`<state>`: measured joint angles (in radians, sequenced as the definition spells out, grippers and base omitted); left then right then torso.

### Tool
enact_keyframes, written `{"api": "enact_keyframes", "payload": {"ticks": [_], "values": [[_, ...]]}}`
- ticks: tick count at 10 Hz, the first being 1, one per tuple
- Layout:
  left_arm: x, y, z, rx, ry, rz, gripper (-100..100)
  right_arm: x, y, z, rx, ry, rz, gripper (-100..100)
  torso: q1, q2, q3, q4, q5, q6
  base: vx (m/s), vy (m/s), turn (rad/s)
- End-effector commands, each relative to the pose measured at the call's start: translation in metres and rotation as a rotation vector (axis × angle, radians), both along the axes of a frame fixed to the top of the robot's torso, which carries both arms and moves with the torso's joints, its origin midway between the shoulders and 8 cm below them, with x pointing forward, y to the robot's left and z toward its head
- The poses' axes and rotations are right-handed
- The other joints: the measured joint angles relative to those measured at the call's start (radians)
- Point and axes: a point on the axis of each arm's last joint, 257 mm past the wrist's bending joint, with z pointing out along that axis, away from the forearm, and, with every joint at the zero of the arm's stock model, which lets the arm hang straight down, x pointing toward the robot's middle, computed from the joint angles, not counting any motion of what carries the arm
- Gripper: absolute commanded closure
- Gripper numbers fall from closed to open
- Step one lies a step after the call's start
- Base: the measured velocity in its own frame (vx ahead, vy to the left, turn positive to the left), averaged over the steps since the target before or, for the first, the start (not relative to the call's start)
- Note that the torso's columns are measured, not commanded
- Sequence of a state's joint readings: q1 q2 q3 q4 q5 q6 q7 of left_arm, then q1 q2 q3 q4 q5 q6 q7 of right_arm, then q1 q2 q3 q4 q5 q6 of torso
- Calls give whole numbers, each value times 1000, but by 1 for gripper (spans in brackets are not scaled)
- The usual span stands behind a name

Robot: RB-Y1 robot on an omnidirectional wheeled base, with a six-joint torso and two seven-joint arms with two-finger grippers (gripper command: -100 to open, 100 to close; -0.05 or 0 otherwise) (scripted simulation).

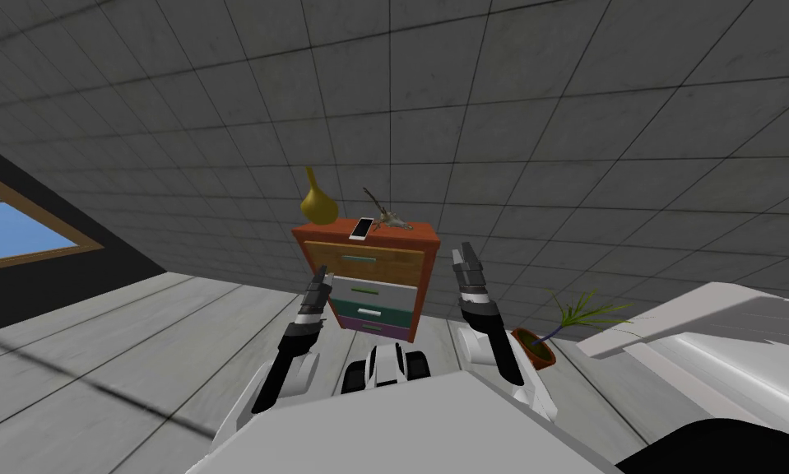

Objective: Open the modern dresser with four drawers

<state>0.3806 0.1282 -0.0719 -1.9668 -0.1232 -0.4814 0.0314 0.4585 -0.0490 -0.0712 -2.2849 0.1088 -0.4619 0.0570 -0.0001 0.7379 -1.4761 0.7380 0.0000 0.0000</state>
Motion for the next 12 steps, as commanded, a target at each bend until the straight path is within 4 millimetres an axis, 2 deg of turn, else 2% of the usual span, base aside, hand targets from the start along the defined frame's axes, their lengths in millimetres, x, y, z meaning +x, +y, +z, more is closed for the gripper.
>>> {"api": "enact_keyframes", "payload": {"ticks": [1, 12], "values": [[6, 0, -28, -1, 48, 2, -100, 0, 0, 0, 0, 0, 0, 0, 0, 0, 0, 0, 0, 0, 19, -8, -26], [19, -9, -135, 35, 233, -12, -100, 0, 0, 0, 0, 0, 0, 0, 0, 0, 0, 0, 0, 0, 20, -5, -32]]}}
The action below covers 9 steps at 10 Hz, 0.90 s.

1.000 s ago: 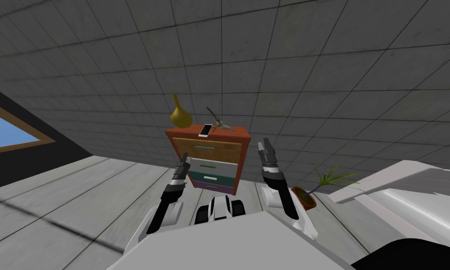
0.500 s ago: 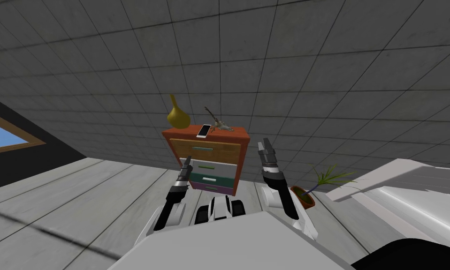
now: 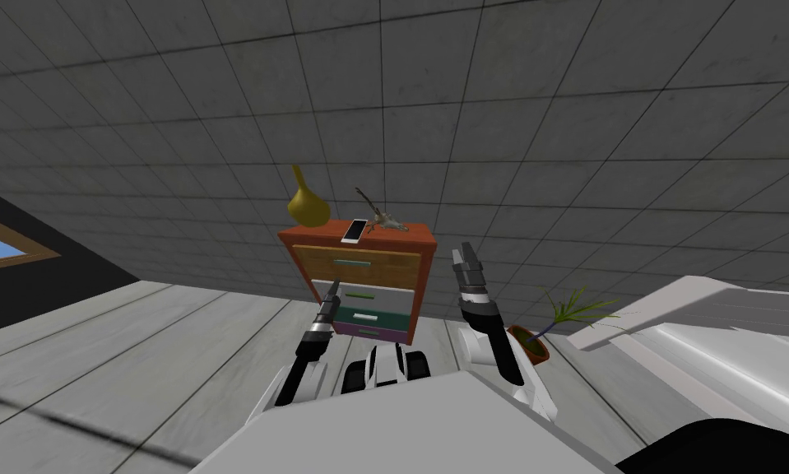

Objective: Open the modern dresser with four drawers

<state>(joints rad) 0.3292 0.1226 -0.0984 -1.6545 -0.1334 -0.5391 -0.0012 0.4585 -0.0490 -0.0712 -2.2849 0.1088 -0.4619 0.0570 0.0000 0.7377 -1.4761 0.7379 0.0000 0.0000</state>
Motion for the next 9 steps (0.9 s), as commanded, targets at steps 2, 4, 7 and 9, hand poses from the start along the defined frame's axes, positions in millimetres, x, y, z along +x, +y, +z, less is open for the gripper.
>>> {"api": "enact_keyframes", "payload": {"ticks": [2, 4, 7, 9], "values": [[0, -3, -35, 17, 60, -9, -100, 0, 0, 0, 0, 0, 0, 0, 0, 0, 0, 0, 0, 0, 20, -6, -34], [0, -4, -49, 21, 86, -10, -100, 0, 0, 0, 0, 0, 0, 0, 0, 0, 0, 0, 0, 0, 15, -5, -15], [-2, -9, -80, 29, 141, -18, -100, 0, 0, 0, 0, 0, 0, 0, 0, 0, 0, 0, 0, 0, 23, -6, -39], [-5, -10, -97, 31, 171, -19, -100, 0, 0, 0, 0, 0, 0, 0, 0, 0, 0, 0, 0, 0, 16, -4, -22]]}}
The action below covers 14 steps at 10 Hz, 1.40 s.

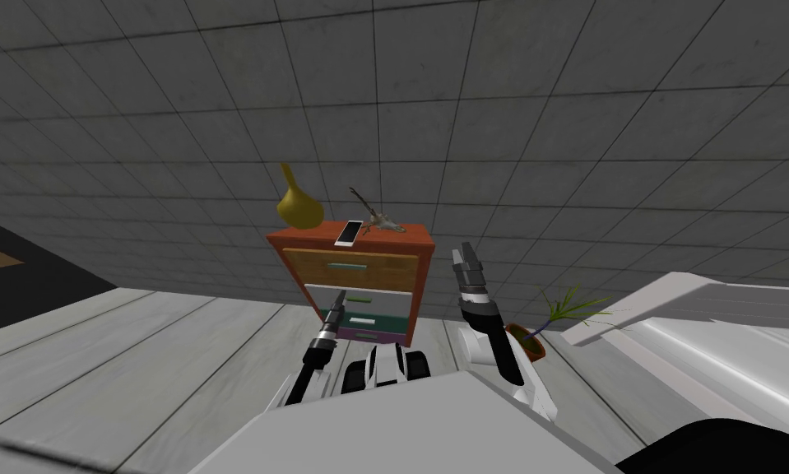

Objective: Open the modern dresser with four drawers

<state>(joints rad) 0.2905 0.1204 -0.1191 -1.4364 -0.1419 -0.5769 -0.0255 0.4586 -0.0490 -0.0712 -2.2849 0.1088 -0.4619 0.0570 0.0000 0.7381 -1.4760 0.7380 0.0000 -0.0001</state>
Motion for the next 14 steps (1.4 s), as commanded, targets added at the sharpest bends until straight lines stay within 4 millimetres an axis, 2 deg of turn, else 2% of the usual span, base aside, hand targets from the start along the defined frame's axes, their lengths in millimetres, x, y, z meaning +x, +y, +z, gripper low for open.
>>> {"api": "enact_keyframes", "payload": {"ticks": [1, 3, 4, 7, 8, 9, 10, 11, 14], "values": [[-3, -4, -25, 5, 44, -6, -100, 0, 0, 0, 0, 0, 0, 0, 0, 0, 0, 0, 0, 0, 16, -3, -46], [-7, -9, -48, 5, 87, -9, -100, 0, 0, 0, 0, 0, 0, 0, 0, 0, 0, 0, 0, 0, 26, -6, -35], [-8, -9, -50, 5, 91, -9, -100, 0, 0, 0, 0, 0, 0, 0, 0, -1, 0, 0, 0, 0, 17, -2, -12], [-13, -20, -73, -8, 136, -13, -100, 0, 0, 0, 0, 0, 0, 0, 0, 0, 0, 0, 0, 0, 13, -1, -25], [-12, -18, -71, -5, 129, -12, -100, 0, 0, 0, 0, 0, 0, 0, 0, 0, 0, 0, 0, 0, 7, -1, -5], [-3, -18, -66, -6, 129, -9, -100, 0, 0, 0, 0, 0, 0, 0, 0, 0, 0, 0, 0, 0, 65, -14, -20], [-8, -20, -68, -6, 126, -11, -100, 0, 0, 0, 0, 0, 0, 0, -1, -3, -1, 0, 0, 0, 43, -9, -6], [-7, -20, -68, -6, 128, -11, 100, 0, 0, 0, 0, 0, 0, 0, 0, -1, -1, -1, 0, 0, 6, -2, 2], [-11, -20, -64, -6, 125, -17, 100, 0, 0, 0, 0, 0, 0, 0, 1, 9, 6, 2, -1, -1, -126, 21, 16]]}}
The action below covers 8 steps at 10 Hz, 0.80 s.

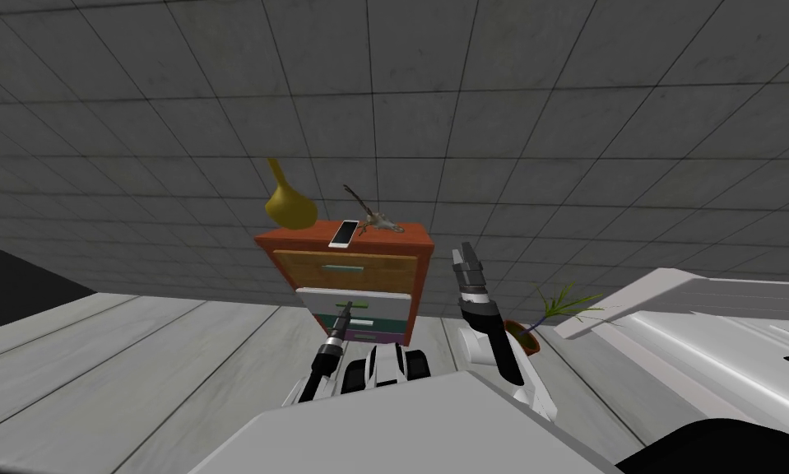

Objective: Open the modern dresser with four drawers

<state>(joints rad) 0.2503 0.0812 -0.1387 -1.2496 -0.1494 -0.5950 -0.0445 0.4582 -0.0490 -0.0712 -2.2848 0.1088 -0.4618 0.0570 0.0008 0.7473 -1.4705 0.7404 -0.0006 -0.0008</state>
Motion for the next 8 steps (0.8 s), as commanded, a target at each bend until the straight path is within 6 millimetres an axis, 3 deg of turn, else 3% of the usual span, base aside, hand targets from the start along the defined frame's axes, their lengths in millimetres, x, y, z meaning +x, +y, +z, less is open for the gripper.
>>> {"api": "enact_keyframes", "payload": {"ticks": [1, 6, 7, 8], "values": [[-3, 0, 2, 3, -1, -4, 100, 0, 0, 0, 0, 0, 0, 0, -1, -1, -1, 0, 0, 0, -174, 15, 21], [-15, 0, 2, 3, 4, -13, 100, 0, 0, 0, 0, 0, 0, 0, 0, -5, -3, 0, -1, -1, -152, 29, 18], [-5, 0, 9, 2, 10, -10, -100, 0, 0, 0, 0, 0, 0, 0, -1, -3, -2, 1, -1, 0, -123, 10, -5], [-5, 0, 9, 3, 12, -10, -100, 0, 0, 0, 0, 0, 0, 0, -2, -9, -5, -1, 0, 1, -35, -1, -8]]}}
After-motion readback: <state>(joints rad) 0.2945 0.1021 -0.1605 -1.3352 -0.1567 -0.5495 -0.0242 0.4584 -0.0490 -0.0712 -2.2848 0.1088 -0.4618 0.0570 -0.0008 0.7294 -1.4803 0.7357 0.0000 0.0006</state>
